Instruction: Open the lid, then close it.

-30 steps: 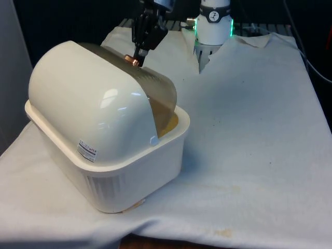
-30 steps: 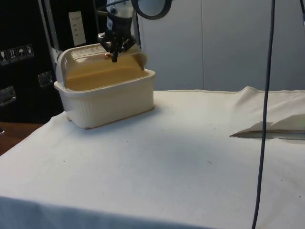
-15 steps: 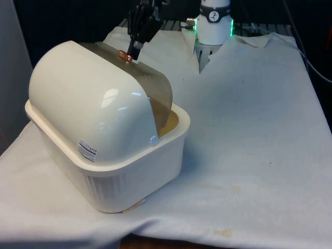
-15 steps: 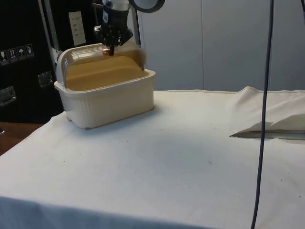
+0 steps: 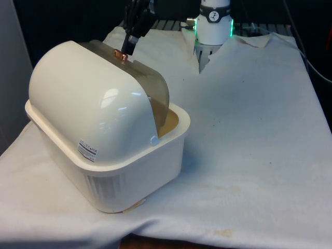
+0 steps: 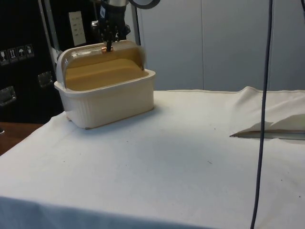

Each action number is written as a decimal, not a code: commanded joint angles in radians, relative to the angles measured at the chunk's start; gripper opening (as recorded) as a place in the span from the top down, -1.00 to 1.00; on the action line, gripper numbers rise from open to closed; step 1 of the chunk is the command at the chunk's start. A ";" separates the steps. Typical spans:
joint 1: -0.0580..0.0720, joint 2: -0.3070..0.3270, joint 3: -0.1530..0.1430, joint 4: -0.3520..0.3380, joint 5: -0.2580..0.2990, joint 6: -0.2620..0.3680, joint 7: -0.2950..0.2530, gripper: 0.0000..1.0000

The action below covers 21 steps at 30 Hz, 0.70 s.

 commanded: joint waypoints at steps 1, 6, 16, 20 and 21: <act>0.005 0.012 -0.014 0.010 -0.017 0.012 0.029 1.00; 0.003 0.022 -0.016 0.014 -0.014 0.018 0.042 1.00; 0.008 0.032 -0.028 0.033 -0.028 0.015 0.082 1.00; 0.011 0.034 -0.034 0.044 -0.041 0.011 0.099 1.00; -0.001 0.023 -0.010 0.030 -0.009 0.006 0.063 1.00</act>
